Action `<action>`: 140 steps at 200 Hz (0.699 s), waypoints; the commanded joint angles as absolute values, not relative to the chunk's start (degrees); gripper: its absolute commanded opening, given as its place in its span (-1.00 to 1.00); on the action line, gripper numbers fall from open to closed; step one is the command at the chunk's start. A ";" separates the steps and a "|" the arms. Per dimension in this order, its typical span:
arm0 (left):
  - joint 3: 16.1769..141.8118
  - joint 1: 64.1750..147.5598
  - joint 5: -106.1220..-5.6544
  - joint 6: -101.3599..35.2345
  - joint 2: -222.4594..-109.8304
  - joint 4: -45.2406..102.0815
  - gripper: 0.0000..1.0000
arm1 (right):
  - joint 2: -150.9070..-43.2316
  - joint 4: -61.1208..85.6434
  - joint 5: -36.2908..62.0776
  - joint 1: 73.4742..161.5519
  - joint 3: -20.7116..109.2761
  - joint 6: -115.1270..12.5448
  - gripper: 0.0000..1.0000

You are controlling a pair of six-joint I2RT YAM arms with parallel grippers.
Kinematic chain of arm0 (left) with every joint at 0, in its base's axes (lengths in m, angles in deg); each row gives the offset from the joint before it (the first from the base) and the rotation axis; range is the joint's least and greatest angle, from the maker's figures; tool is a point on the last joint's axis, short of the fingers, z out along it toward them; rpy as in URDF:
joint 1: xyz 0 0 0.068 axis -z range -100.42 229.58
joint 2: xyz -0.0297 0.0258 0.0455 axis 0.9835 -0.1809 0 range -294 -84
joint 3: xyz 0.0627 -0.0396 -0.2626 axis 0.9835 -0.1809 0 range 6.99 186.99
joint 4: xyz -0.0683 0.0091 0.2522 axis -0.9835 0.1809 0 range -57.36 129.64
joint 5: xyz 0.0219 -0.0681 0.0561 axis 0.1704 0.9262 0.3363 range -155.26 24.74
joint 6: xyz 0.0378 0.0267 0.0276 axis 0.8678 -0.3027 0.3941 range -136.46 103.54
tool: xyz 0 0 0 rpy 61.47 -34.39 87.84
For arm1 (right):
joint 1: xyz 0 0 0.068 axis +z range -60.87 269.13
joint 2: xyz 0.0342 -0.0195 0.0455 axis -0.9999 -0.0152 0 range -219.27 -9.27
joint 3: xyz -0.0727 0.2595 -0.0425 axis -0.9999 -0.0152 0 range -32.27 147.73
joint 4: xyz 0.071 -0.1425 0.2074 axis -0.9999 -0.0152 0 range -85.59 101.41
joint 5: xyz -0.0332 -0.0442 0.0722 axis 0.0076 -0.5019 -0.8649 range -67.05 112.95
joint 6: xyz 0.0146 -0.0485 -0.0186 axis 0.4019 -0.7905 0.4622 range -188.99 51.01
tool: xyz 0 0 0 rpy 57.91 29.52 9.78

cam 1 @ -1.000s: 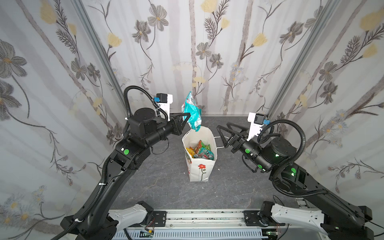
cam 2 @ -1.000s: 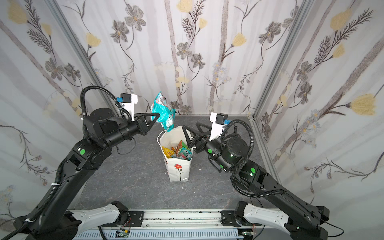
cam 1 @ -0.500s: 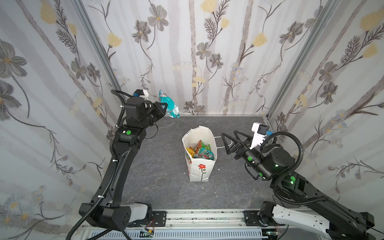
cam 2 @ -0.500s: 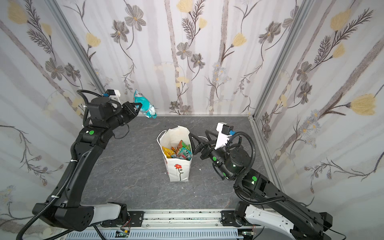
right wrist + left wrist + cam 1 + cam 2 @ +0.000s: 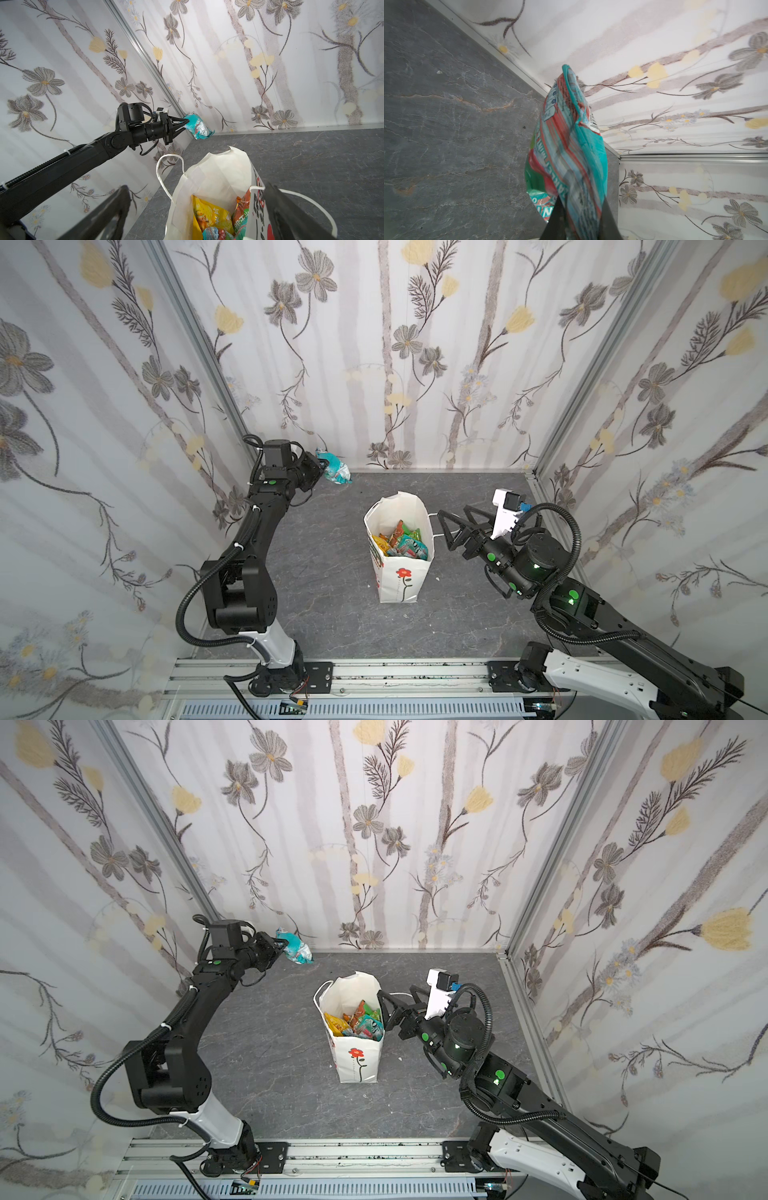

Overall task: Take the snacks out of the paper bag
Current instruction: 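Carry the teal packet away with the left gripper while the right withdraws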

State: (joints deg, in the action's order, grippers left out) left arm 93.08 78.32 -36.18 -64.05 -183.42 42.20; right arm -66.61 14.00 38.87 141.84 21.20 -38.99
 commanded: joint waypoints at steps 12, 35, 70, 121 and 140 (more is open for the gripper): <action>95.50 76.81 -31.63 -64.49 -192.13 33.63 -1.00 | -67.78 16.16 34.38 139.24 20.77 -38.00 0.99; 98.58 75.90 -31.74 -63.83 -198.74 32.43 -1.00 | -68.37 16.34 33.08 137.35 20.73 -38.83 0.99; 107.60 75.54 -35.98 -57.37 -207.31 40.13 -1.00 | -68.85 16.33 31.71 134.03 20.25 -40.34 0.99; 115.67 75.36 -38.44 -54.65 -215.62 44.44 -1.00 | -69.97 16.33 32.00 132.18 19.94 -43.06 0.99; 118.87 75.27 -39.01 -53.63 -218.31 46.85 -1.00 | -70.52 16.33 31.41 131.68 20.11 -43.39 0.99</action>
